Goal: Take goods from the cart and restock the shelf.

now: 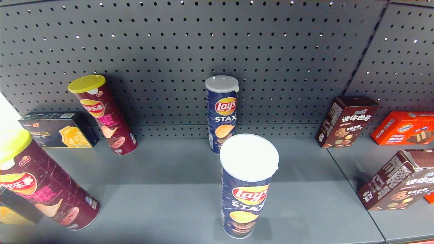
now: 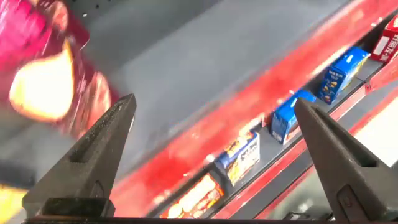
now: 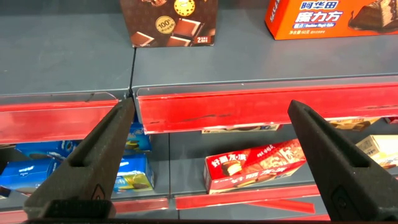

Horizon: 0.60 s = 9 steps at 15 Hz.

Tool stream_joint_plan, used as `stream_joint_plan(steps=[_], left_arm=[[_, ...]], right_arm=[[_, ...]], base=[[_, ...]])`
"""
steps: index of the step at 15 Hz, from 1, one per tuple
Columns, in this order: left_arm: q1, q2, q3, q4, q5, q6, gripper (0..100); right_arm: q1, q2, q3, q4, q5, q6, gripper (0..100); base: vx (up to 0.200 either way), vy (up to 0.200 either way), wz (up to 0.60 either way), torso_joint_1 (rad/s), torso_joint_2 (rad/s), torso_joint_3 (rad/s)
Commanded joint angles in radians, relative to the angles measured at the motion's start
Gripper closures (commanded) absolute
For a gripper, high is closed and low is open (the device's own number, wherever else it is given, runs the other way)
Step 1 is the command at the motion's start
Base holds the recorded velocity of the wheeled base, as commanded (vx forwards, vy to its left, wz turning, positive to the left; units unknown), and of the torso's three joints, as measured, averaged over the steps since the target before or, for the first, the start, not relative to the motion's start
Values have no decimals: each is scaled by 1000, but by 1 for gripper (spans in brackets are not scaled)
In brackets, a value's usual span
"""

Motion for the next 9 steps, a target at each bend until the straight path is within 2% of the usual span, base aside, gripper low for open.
stream_joint_plan(steps=[1, 2, 4, 5, 6, 7, 8, 9], left_arm=[[18, -384, -25, 239, 11, -1, 0], [35, -384, -54, 316, 19, -1, 0], [20, -384, -87, 390, 36, -3, 0], [20, -384, -87, 390, 39, -7, 0], [28, -384, -86, 390, 40, -40, 0], [49, -384, -86, 388, 42, -52, 0], [81, -384, -87, 390, 43, -53, 0], [86, -384, -87, 390, 52, -64, 0]], right_arm=[[0, 2, 0, -1, 0, 0, 0], [0, 0, 0, -1, 0, 0, 0], [0, 2, 0, -1, 0, 0, 0], [0, 2, 0, -1, 0, 0, 0], [0, 2, 0, -1, 0, 0, 0], [0, 2, 0, -1, 0, 0, 0], [0, 0, 0, -1, 0, 0, 0], [0, 2, 0, -1, 0, 0, 0]], base=[[0, 0, 0, 0, 0, 0], [0, 0, 0, 0, 0, 0], [0, 0, 0, 0, 0, 0], [0, 0, 0, 0, 0, 0], [0, 0, 0, 0, 0, 0], [0, 0, 0, 0, 0, 0], [0, 0, 0, 0, 0, 0], [0, 0, 0, 0, 0, 0]])
